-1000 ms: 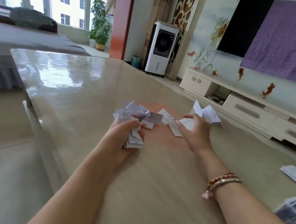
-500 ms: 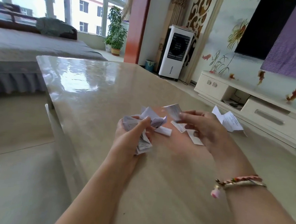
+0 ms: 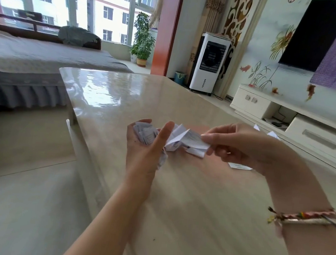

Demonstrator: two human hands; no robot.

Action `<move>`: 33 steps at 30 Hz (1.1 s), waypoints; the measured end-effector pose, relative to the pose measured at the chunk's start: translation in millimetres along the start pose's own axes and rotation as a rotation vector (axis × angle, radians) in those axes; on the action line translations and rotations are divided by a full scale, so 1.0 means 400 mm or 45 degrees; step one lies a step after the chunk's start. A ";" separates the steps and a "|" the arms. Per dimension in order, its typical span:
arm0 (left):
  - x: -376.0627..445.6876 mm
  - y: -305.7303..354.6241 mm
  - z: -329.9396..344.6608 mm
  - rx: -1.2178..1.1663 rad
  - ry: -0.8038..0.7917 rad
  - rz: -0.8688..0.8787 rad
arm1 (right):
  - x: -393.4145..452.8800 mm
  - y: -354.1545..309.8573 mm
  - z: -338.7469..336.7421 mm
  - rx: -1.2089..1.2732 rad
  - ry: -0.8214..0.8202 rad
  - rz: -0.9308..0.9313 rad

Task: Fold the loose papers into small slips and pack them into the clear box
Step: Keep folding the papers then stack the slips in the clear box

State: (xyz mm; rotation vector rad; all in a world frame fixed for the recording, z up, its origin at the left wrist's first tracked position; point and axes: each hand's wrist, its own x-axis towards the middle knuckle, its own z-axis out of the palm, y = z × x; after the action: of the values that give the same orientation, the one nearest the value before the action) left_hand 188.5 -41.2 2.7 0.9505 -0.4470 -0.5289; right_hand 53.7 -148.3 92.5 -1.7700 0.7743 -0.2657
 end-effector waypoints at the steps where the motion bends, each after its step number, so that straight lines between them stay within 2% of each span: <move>1: -0.003 0.001 0.003 0.003 -0.043 -0.023 | 0.012 0.007 0.019 0.036 -0.016 0.014; 5: -0.021 -0.004 0.005 -0.106 -0.210 -0.122 | 0.054 0.034 0.098 0.070 0.005 -0.019; 9: -0.005 0.003 -0.023 -0.253 -0.132 -0.211 | 0.062 0.051 0.121 -0.042 0.076 -0.120; 11: 0.006 0.005 -0.039 -0.255 -0.102 -0.252 | 0.085 0.074 0.123 -0.303 0.345 -0.256; 13: 0.013 0.003 -0.055 -0.246 -0.110 -0.275 | 0.114 0.112 0.135 -0.732 0.606 -0.385; 15: 0.019 0.002 -0.064 -0.236 -0.100 -0.287 | 0.134 0.148 0.153 -1.064 0.677 -0.470; 16: 0.023 0.002 -0.067 -0.213 -0.090 -0.283 | 0.141 0.158 0.160 -1.126 0.696 -0.509; 18: 0.028 0.005 -0.066 -0.188 -0.088 -0.291 | 0.147 0.156 0.161 -1.068 0.731 -0.579; 21: 0.035 0.009 -0.062 -0.203 -0.073 -0.410 | 0.131 0.110 0.143 -0.666 0.698 -0.651; 23: 0.046 0.011 -0.068 -0.151 -0.104 -0.474 | 0.107 0.078 0.132 -0.332 0.512 -0.643; 25: 0.053 0.015 -0.073 -0.032 -0.265 -0.510 | 0.091 0.065 0.132 -0.156 0.239 -0.604; 26: 0.049 0.019 -0.073 0.029 -0.385 -0.516 | 0.087 0.068 0.138 -0.170 0.135 -0.588; 28: 0.037 0.022 -0.071 0.084 -0.522 -0.504 | 0.087 0.078 0.153 -0.326 0.077 -0.590; 31: 0.024 0.017 -0.075 -0.037 -0.465 -0.490 | 0.097 0.088 0.154 -0.456 0.208 -0.622; 33: 0.024 0.016 -0.081 -0.134 -0.389 -0.505 | 0.112 0.103 0.134 -0.410 0.339 -0.593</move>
State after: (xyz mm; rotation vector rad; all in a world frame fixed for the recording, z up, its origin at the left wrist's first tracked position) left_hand 216.1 -23.3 -7.3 0.8623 -0.5003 -1.0571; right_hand 101.4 -141.4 27.1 -2.2429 0.6019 -0.7321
